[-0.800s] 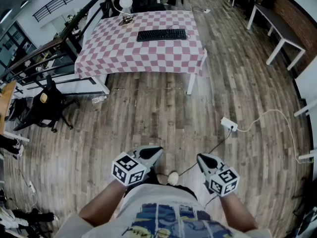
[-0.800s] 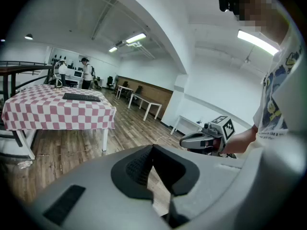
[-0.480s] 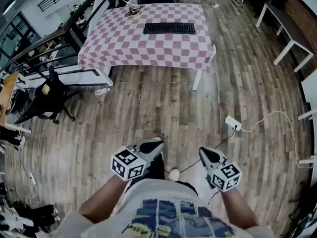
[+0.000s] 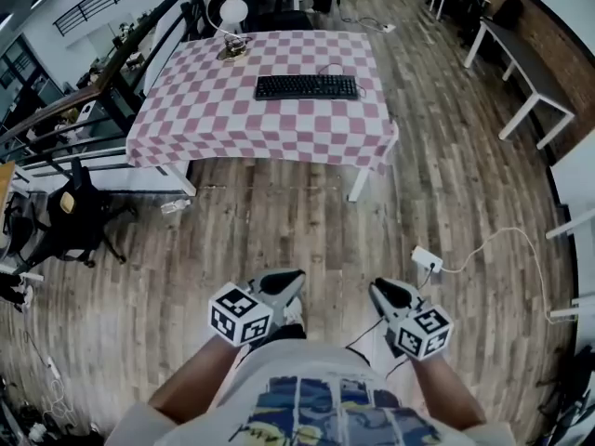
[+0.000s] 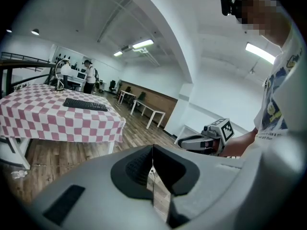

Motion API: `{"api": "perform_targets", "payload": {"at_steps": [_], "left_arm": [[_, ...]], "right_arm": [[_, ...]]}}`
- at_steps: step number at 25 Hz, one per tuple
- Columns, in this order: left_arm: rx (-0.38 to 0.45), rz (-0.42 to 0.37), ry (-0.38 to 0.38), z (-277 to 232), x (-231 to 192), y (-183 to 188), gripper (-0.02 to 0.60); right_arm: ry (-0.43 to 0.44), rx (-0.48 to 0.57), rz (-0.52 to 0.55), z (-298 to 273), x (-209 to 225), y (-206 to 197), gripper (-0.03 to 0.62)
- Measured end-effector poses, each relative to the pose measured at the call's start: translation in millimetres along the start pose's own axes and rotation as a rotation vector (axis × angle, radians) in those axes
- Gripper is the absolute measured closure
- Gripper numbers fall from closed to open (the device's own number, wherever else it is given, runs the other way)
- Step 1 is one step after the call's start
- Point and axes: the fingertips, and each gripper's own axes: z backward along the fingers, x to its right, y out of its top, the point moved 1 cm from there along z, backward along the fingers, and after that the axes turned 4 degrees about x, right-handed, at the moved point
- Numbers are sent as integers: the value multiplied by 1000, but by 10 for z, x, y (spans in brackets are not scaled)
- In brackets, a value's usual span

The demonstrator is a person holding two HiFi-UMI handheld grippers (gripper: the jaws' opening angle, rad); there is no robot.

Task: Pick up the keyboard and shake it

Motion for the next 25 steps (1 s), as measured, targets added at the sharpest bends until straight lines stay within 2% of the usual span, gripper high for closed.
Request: {"api": "perform_targets", "payload": {"at_steps": [5, 8, 10, 16, 19, 25], "left_arm": [[10, -2, -34, -138, -623, 278, 578], [-13, 18, -23, -686, -1436, 919, 577], [-16, 63, -7, -1072, -1774, 1305, 575], [-19, 108, 33, -1291, -1928, 990, 543], [-2, 133, 88, -1696, -2167, 1253, 534], [7, 121, 168, -2536, -2573, 1799, 532]], "right_arm": [[-10, 16, 24, -640, 180, 333, 537], [4, -4, 30, -1413, 709, 1012, 537], [32, -44, 30, -1748, 1109, 1422, 537], [58, -55, -3, -1903, 1542, 1154, 535], [99, -59, 7, -2161, 2092, 1472, 530], [144, -38, 8, -2617, 3174, 2058, 525]]}}
